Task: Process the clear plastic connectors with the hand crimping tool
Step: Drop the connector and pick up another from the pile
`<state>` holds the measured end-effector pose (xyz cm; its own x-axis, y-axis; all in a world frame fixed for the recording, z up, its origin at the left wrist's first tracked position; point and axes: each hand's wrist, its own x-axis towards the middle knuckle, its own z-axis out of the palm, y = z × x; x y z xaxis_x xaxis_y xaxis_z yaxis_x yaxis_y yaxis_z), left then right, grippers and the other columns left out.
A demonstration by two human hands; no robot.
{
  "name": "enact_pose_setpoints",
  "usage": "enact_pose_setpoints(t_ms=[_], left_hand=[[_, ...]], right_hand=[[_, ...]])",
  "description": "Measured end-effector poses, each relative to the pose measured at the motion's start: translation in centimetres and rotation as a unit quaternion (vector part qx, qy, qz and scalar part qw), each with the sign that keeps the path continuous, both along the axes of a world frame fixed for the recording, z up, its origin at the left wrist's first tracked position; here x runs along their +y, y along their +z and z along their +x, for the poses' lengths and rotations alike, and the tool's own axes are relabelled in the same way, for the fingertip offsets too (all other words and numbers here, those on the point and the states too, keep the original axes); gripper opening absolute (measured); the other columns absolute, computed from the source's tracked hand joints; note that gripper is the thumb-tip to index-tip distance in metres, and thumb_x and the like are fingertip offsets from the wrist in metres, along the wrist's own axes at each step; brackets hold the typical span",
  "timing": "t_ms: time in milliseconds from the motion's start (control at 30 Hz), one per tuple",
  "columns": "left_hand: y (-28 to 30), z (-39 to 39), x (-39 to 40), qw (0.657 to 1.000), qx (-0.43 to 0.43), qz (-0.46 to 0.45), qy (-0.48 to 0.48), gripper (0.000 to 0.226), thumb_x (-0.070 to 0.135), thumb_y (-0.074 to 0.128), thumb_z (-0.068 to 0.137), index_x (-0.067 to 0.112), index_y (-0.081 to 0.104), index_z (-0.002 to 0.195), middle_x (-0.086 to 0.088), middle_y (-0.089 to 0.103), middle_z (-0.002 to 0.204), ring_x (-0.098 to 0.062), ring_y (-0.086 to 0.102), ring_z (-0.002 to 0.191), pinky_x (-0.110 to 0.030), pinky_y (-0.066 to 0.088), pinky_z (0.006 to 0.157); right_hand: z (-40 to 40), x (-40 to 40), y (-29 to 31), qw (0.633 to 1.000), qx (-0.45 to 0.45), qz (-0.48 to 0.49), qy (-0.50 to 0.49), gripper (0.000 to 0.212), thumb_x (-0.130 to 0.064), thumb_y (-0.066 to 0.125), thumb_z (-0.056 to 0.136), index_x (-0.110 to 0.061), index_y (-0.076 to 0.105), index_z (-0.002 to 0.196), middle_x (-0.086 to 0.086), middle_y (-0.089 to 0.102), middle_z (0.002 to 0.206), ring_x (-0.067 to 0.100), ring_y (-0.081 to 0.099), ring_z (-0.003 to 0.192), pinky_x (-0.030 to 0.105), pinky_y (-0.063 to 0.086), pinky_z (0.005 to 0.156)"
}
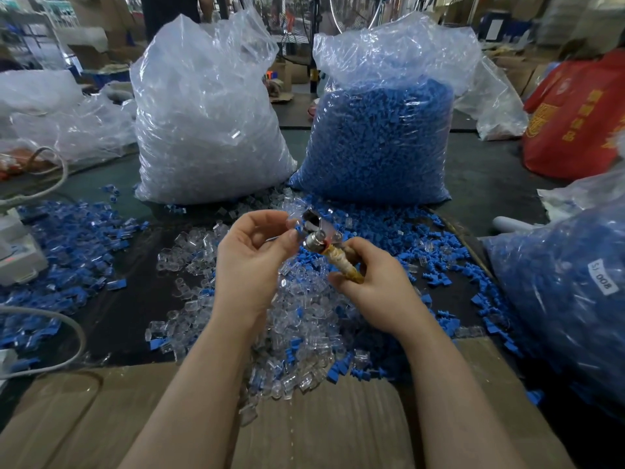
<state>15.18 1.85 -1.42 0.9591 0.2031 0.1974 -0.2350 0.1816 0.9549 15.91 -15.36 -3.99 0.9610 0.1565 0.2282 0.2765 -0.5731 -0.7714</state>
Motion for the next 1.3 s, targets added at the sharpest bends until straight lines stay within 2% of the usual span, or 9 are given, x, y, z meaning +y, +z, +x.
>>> enact_pose_setpoints(t_ms=[100, 233, 633, 767, 867, 1000, 1200, 1300], left_hand=[[0.02, -0.08, 0.01, 1.000, -0.011, 0.008, -0.005, 0.021, -0.006, 0.068, 0.085, 0.010, 0.064, 0.098, -0.007, 0.074, 0.095, -0.018, 0.071, 0.091, -0.034, 0.058, 0.087], [0.08, -0.14, -0.03, 1.000, -0.019, 0.008, -0.008, 0.021, -0.006, 0.068, 0.083, 0.010, 0.063, 0.096, -0.002, 0.075, 0.089, -0.016, 0.071, 0.088, -0.034, 0.059, 0.086], [0.05, -0.07, 0.16, 1.000, -0.021, -0.009, -0.007, 0.022, -0.007, 0.070, 0.081, 0.009, 0.063, 0.095, -0.006, 0.077, 0.091, -0.018, 0.073, 0.089, -0.029, 0.060, 0.080], [0.04, -0.07, 0.22, 1.000, -0.021, -0.006, -0.012, 0.023, -0.007, 0.070, 0.081, 0.010, 0.063, 0.095, -0.003, 0.077, 0.089, -0.015, 0.073, 0.088, -0.025, 0.059, 0.077], [0.08, -0.04, 0.28, 1.000, -0.024, -0.006, -0.018, 0.024, -0.007, 0.070, 0.081, 0.011, 0.063, 0.095, 0.000, 0.077, 0.086, -0.013, 0.073, 0.087, -0.023, 0.058, 0.076], [-0.10, 0.09, 0.32, 0.999, -0.027, 0.005, -0.018, 0.025, -0.005, 0.071, 0.081, 0.012, 0.063, 0.097, 0.000, 0.077, 0.087, -0.012, 0.073, 0.089, -0.022, 0.058, 0.076], [-0.15, 0.13, 0.43, 1.000, -0.023, 0.003, -0.017, 0.032, 0.014, 0.075, 0.070, 0.014, 0.064, 0.101, -0.001, 0.077, 0.091, -0.014, 0.073, 0.092, -0.023, 0.057, 0.077], [-0.17, 0.17, 0.42, 1.000, -0.017, 0.009, -0.010, 0.029, 0.006, 0.075, 0.077, 0.014, 0.066, 0.103, -0.002, 0.076, 0.092, -0.014, 0.072, 0.092, -0.022, 0.056, 0.078]], right_hand=[[-0.01, 0.05, -0.06, 1.000, 0.003, -0.007, 0.003, 0.024, -0.028, 0.069, 0.085, -0.033, 0.046, 0.077, -0.022, 0.053, 0.069, 0.006, 0.046, 0.060, 0.035, 0.040, 0.060], [-0.14, 0.04, -0.02, 1.000, 0.003, -0.011, 0.008, 0.020, -0.027, 0.068, 0.085, -0.031, 0.049, 0.082, -0.013, 0.052, 0.069, 0.009, 0.048, 0.064, 0.036, 0.042, 0.062], [-0.20, 0.15, 0.11, 0.999, 0.008, -0.042, 0.012, 0.016, -0.019, 0.065, 0.084, -0.024, 0.050, 0.087, -0.001, 0.056, 0.077, 0.023, 0.051, 0.069, 0.044, 0.046, 0.065], [-0.34, 0.14, 0.15, 0.999, 0.008, -0.052, 0.009, 0.014, -0.015, 0.060, 0.081, -0.024, 0.049, 0.084, -0.001, 0.054, 0.072, 0.024, 0.050, 0.067, 0.045, 0.044, 0.061], [-0.53, 0.23, 0.19, 0.999, 0.001, -0.055, 0.004, 0.014, -0.016, 0.055, 0.076, -0.027, 0.048, 0.080, -0.002, 0.052, 0.067, 0.021, 0.048, 0.062, 0.040, 0.038, 0.056], [-0.55, 0.40, 0.15, 0.997, -0.009, -0.072, -0.012, 0.011, -0.017, 0.053, 0.073, -0.025, 0.049, 0.079, 0.000, 0.053, 0.064, 0.023, 0.049, 0.061, 0.042, 0.040, 0.054], [-0.46, 0.57, 0.04, 0.996, -0.017, -0.091, -0.021, 0.013, -0.016, 0.053, 0.073, -0.025, 0.048, 0.081, -0.001, 0.053, 0.063, 0.023, 0.050, 0.061, 0.041, 0.041, 0.053], [-0.42, 0.68, 0.07, 0.995, -0.024, -0.095, -0.027, 0.013, -0.023, 0.052, 0.071, -0.026, 0.046, 0.082, -0.003, 0.051, 0.063, 0.020, 0.048, 0.060, 0.038, 0.038, 0.052]])
